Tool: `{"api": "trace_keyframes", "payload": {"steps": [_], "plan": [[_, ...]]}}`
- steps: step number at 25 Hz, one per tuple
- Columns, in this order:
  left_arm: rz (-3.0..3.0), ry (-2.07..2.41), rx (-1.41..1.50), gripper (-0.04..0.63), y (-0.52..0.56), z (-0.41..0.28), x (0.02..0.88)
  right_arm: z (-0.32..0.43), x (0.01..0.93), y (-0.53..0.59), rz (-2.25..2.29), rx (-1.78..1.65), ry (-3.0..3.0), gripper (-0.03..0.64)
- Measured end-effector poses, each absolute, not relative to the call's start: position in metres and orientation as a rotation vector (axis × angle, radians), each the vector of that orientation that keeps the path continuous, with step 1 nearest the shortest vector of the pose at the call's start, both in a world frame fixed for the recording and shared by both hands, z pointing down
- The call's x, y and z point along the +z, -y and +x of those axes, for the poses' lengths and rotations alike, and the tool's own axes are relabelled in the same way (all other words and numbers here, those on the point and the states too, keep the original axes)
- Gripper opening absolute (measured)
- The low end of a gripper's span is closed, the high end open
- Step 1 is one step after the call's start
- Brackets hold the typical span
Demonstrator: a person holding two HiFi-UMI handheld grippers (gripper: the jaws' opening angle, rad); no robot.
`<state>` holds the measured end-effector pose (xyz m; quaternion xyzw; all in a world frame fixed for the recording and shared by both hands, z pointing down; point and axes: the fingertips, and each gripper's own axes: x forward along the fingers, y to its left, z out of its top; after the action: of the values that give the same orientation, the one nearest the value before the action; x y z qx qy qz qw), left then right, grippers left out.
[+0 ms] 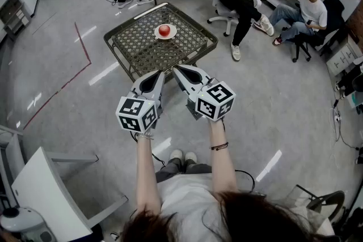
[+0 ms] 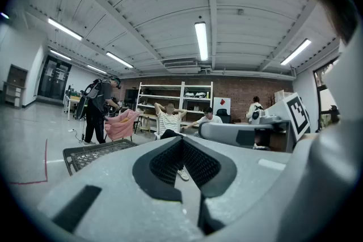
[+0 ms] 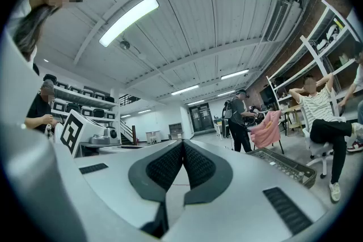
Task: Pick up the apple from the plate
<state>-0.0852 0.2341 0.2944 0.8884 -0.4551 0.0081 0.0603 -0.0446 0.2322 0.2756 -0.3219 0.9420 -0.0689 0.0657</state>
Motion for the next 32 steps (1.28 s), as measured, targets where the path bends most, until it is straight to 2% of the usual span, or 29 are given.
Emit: {"api": "trace_keyframes", "payload": {"steps": [21, 32], "plan": [[2.662, 1.384, 0.02, 0.011, -0.236, -0.048, 0.311, -0.01, 0.286, -0.229, -0.963, -0.228, -2.857, 0.009], [2.568, 1.442, 0.038, 0.011, -0.209, -0.071, 0.327, -0.019, 0.302, -0.195, -0.943, -0.322, -2.854, 0.009]]}}
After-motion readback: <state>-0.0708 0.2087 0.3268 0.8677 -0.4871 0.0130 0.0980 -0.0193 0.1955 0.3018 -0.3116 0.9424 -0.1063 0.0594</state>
